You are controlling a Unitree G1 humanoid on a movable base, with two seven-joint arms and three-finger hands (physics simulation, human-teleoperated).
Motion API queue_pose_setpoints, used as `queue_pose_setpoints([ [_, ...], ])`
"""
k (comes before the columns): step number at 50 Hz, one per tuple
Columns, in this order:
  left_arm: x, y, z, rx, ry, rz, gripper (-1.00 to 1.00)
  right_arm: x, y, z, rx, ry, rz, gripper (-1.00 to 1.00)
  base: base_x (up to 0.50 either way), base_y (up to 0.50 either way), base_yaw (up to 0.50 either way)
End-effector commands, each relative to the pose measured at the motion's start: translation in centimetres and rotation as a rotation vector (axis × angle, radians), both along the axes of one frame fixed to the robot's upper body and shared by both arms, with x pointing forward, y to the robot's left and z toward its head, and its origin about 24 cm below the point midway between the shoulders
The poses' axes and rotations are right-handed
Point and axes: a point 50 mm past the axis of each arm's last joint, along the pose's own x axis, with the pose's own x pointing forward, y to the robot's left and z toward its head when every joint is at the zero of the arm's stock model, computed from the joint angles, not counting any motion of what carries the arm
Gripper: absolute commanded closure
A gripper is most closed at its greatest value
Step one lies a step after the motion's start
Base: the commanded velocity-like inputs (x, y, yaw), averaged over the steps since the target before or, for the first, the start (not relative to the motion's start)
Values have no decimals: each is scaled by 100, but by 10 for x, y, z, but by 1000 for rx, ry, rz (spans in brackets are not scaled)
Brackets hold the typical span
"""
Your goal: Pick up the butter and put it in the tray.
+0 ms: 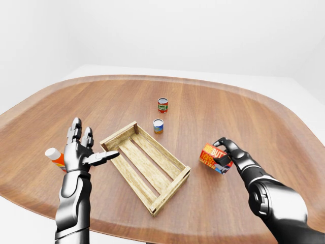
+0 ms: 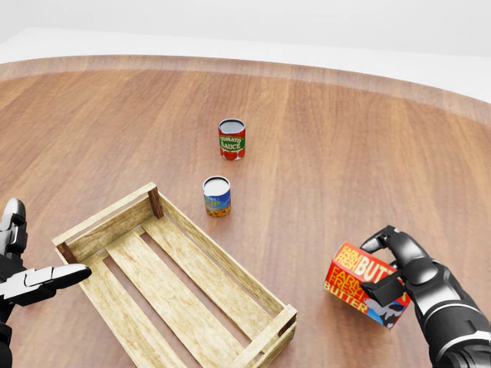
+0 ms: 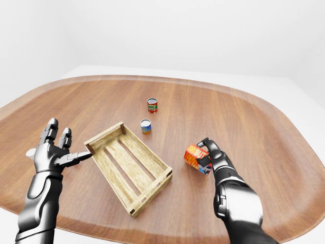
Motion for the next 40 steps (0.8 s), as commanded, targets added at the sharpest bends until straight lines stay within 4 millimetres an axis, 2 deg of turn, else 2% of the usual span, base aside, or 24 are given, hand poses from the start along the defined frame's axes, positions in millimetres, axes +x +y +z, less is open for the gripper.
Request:
queue_pose_setpoints([
  [1,0,0,0,-1,2,-1,-100,18,2,24,-27,-57,48,100,0,0,0],
  [12,1,0,-1,-1,3,0,-100,33,19,40,-45,-79,160,100,0,0,0],
  [20,0,0,-1,-1,3,0,-100,49,33,65,-55,-131,251,100,0,0,0],
  [29,1,0,-1,-3,5,0,-100,60,50,83,-53,-159,350,100,0,0,0],
  [40,1,0,-1,-2,4,-1,-100,66,70,93,-19,-129,470,100,0,0,0],
])
